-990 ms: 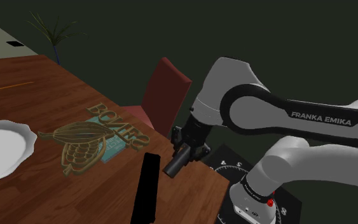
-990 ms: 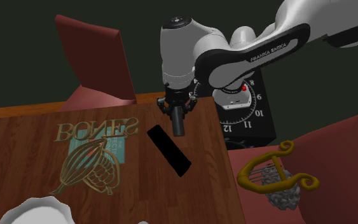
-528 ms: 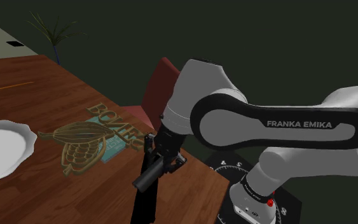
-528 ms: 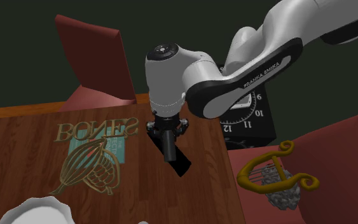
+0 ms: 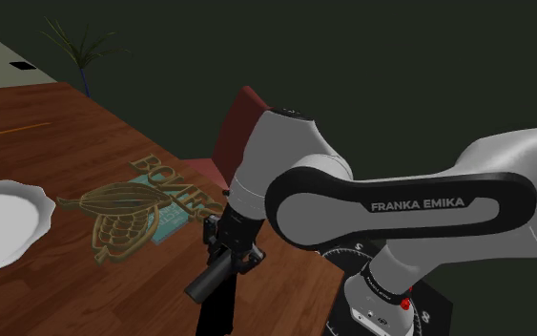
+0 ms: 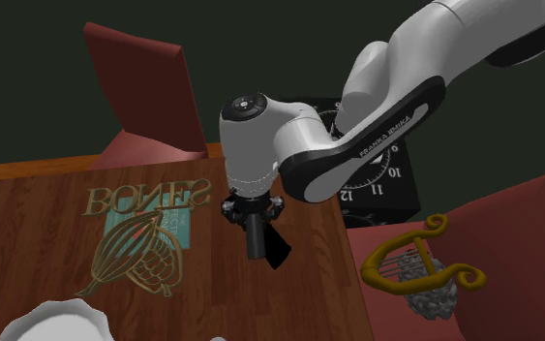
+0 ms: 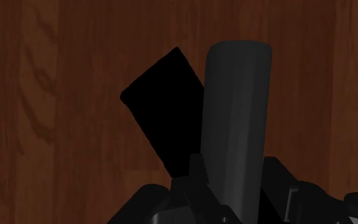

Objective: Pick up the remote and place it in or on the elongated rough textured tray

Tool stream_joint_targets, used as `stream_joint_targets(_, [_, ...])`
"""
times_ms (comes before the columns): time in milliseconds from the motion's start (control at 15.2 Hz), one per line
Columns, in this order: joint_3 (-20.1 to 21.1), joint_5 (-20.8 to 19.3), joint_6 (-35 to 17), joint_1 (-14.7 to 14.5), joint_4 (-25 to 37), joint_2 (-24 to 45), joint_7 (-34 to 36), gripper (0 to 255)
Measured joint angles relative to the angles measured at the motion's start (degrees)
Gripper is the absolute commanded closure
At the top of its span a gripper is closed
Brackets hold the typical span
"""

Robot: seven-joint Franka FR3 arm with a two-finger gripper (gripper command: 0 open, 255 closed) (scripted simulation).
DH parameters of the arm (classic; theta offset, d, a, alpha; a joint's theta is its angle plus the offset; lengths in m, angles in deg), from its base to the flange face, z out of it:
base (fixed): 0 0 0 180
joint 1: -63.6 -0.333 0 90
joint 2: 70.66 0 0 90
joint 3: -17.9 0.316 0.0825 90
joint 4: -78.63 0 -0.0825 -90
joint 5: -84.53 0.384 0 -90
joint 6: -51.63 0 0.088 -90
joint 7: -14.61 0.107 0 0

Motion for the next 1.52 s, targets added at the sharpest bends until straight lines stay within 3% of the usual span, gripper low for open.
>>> stream_joint_targets(330, [4.15,1.02,-4.04,2.30,-1.21,2.19,-0.78,255])
stream_joint_targets(660, [4.44,1.13,-4.39,2.45,-1.35,2.33,-0.88,255])
stream_joint_targets(726, [4.44,1.13,-4.40,2.45,-1.35,2.34,-0.88,0])
stream_joint_targets(1122, [4.44,1.15,-4.40,2.43,-1.36,2.34,-0.89,0])
stream_joint_targets(1386, [-2.80,-0.54,2.05,-1.48,0.14,-1.36,-0.03,0])
stream_joint_targets(1518, [-4.44,-0.89,3.56,-2.25,0.33,-2.16,-0.08,0])
